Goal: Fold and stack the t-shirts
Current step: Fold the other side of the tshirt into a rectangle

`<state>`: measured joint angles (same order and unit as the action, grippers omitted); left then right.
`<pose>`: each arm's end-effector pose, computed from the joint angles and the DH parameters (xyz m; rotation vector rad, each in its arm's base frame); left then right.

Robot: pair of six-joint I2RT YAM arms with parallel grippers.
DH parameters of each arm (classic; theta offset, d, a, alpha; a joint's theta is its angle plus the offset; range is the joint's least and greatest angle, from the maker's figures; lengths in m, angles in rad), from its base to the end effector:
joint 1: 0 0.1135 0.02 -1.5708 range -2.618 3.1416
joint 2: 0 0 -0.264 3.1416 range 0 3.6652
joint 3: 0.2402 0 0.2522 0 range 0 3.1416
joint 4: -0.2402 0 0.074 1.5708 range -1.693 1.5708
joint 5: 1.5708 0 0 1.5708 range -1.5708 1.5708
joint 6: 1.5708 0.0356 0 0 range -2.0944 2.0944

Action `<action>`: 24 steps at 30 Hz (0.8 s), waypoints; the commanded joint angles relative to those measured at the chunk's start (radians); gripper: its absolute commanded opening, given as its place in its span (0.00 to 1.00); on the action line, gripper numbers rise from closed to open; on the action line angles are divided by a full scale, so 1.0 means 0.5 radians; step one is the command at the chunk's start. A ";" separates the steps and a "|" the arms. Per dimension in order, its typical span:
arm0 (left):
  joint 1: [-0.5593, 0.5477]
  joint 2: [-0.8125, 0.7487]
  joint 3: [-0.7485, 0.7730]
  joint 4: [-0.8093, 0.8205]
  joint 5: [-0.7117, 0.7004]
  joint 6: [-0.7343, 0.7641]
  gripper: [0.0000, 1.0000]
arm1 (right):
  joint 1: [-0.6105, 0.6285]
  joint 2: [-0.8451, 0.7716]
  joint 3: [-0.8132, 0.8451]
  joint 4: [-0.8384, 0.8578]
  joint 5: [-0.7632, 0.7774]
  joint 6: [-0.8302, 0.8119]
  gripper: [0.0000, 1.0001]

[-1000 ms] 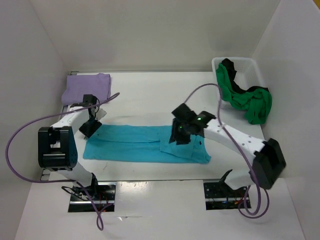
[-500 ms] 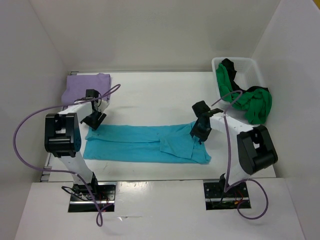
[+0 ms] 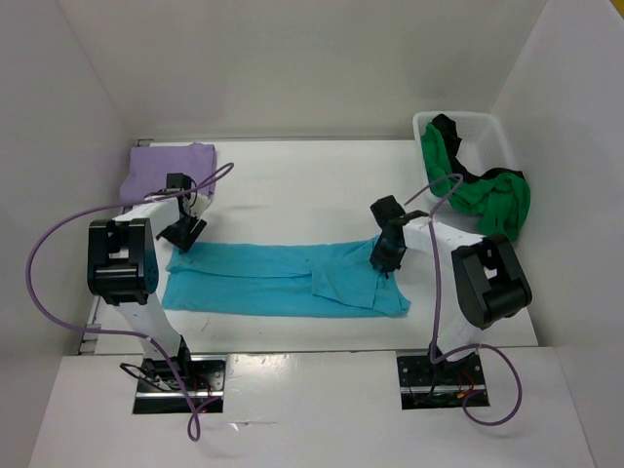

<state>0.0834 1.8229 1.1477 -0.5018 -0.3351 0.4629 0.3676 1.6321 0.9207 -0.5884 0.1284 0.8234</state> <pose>0.3536 0.0413 0.1635 0.4340 2.7587 0.6048 0.2724 0.1000 0.1572 0.6671 2.7659 0.0661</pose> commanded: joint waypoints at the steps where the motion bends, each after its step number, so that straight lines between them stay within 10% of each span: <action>1: 0.017 0.060 0.009 0.044 0.044 -0.064 0.77 | -0.002 0.061 0.076 0.072 0.096 -0.082 0.33; 24: 0.017 0.060 0.009 0.025 -0.011 -0.064 0.77 | 0.038 0.156 0.346 0.149 0.311 -0.407 0.43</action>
<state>0.0834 1.8233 1.1477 -0.5018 -0.3424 0.4625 0.3756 1.6936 1.0622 -0.5751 0.2794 0.6655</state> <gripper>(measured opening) 0.773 0.424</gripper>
